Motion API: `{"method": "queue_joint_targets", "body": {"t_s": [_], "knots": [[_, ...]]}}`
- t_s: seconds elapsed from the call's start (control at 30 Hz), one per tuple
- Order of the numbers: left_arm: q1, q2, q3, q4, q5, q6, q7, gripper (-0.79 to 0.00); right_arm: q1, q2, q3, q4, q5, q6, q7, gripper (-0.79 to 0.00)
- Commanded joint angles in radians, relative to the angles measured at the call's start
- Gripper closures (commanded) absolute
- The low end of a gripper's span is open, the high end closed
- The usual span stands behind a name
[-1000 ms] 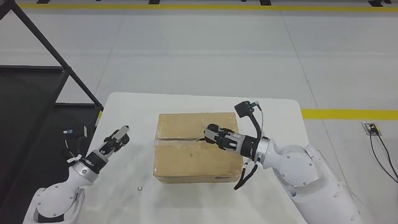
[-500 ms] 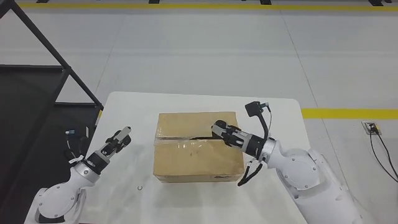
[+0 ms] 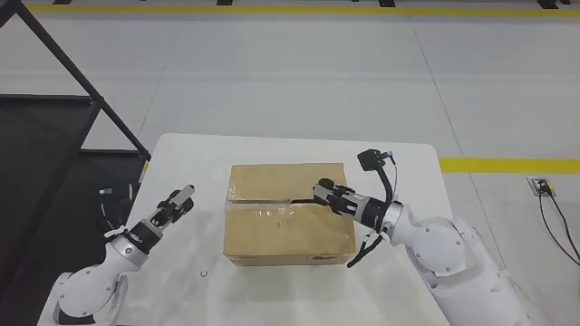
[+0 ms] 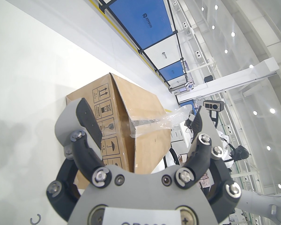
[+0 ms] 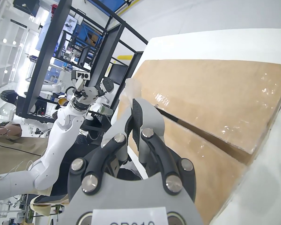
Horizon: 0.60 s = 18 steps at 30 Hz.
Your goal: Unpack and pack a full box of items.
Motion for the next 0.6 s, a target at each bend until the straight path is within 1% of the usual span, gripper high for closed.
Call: {"method": "queue_joint_targets", "body": {"t_s": [0.0, 0.13, 0.33, 0.47, 0.57], "knots": [[-0.002, 0.0, 0.004, -0.002, 0.001, 0.001, -0.001, -0.785, -0.009, -0.001, -0.001, -0.006, -0.029, -0.018, -0.036, 0.0], [-0.003, 0.002, 0.016, -0.008, 0.01, 0.006, -0.019, -0.785, -0.014, -0.004, -0.017, -0.004, -0.07, -0.052, -0.074, 0.0], [-0.011, 0.004, 0.054, -0.018, 0.072, 0.019, -0.051, -0.785, 0.003, -0.01, -0.039, 0.02, -0.081, -0.103, -0.084, 0.0], [-0.017, 0.004, 0.071, -0.016, 0.084, 0.025, -0.049, -0.785, 0.01, -0.017, -0.055, 0.015, -0.089, -0.152, -0.126, 0.0], [-0.022, 0.006, 0.079, -0.01, 0.095, 0.034, -0.071, -0.785, 0.013, -0.022, -0.069, 0.0, -0.107, -0.179, -0.16, 0.0]]}}
